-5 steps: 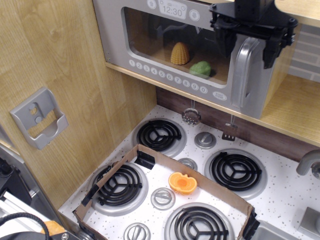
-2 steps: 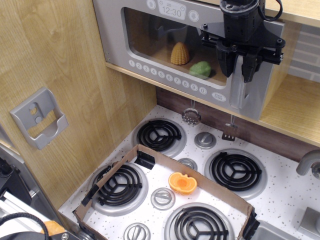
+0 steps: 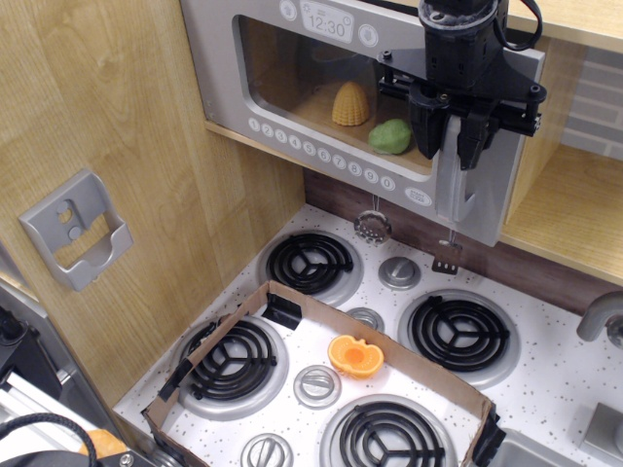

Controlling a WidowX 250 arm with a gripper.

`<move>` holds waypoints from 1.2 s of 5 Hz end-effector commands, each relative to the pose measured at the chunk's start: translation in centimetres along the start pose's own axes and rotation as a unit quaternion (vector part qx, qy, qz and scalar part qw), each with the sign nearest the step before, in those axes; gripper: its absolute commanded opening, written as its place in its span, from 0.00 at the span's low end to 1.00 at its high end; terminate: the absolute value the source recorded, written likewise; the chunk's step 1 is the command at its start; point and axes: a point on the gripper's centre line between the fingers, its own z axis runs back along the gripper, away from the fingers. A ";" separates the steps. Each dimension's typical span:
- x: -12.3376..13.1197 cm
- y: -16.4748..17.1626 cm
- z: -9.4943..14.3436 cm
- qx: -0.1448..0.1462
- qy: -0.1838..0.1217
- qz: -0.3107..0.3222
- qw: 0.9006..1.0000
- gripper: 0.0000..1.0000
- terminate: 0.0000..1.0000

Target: Open microwave

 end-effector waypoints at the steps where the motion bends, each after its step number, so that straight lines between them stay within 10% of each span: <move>1: 0.0 -0.2 3.9 0.028 -0.009 0.029 0.999 1.00 0.00; 4: -7.4 -2.6 5.3 0.054 0.027 0.168 0.984 1.00 0.00; 6: -5.8 -7.6 5.4 0.019 -0.001 0.106 0.994 1.00 0.00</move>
